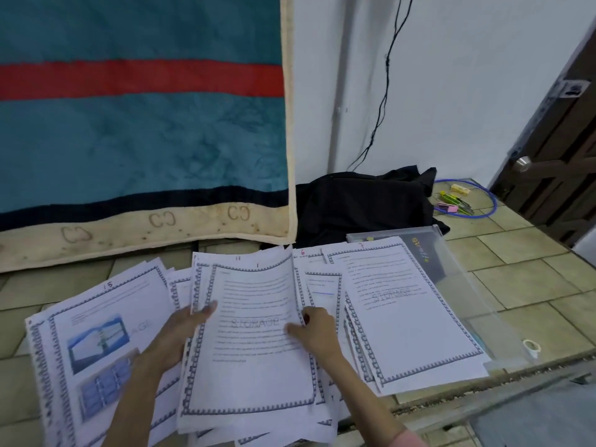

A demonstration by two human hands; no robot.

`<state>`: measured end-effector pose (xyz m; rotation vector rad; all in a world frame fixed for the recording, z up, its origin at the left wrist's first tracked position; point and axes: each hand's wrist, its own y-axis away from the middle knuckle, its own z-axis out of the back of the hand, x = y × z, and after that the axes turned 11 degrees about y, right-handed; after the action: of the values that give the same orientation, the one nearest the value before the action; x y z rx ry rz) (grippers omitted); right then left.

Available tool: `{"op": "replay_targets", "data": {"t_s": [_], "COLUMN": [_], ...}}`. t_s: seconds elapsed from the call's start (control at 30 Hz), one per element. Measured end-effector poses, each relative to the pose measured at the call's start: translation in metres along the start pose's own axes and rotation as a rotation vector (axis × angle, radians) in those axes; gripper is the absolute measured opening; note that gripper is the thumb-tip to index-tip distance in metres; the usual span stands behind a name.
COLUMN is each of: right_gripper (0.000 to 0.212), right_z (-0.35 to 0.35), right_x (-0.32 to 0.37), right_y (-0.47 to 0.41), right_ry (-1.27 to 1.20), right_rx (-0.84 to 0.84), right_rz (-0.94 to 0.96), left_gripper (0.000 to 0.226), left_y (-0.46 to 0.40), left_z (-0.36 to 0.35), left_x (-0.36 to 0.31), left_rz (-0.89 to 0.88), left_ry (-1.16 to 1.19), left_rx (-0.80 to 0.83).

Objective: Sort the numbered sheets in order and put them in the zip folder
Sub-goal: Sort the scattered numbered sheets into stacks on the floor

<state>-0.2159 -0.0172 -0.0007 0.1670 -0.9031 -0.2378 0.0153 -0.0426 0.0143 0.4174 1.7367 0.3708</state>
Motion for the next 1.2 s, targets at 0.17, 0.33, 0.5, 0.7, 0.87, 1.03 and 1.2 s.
{"op": "replay_targets", "data": {"t_s": [0.17,0.33,0.5,0.7,0.87,1.03,1.2], "right_gripper": [0.033,0.040,0.025,0.065,0.099,0.076,0.049], "right_z": [0.010,0.036,0.075,0.158,0.212,0.203,0.206], "right_x": [-0.001,0.017,0.004,-0.094,-0.227,-0.248,-0.236], "right_y": [-0.001,0.002,0.004,-0.011,-0.047,-0.044,-0.041], "right_ry": [-0.102,-0.434,-0.349,-0.184,-0.008,0.099,0.191], "right_rx": [-0.045,0.094,0.033,-0.248,-0.337,-0.317,-0.430], "right_rz": [0.088,0.045,0.035,-0.180,-0.381,-0.542,-0.592], "left_gripper": [0.038,0.026,0.025,0.023,0.057,0.068,0.029], "left_y": [0.013,0.028,0.025,0.014,0.000,-0.005,-0.004], "left_z": [-0.002,-0.006,-0.019,-0.011,0.002,-0.004,0.006], "left_x": [-0.010,-0.028,-0.030,-0.006,0.014,0.010,0.002], "left_rz": [-0.095,-0.149,-0.148,-0.258,-0.175,0.040,-0.021], "left_ry": [-0.074,0.191,0.194,-0.178,-0.536,-0.644,-0.629], "left_rx": [-0.032,0.060,0.106,-0.355,-0.503,-0.569,-0.572]}}
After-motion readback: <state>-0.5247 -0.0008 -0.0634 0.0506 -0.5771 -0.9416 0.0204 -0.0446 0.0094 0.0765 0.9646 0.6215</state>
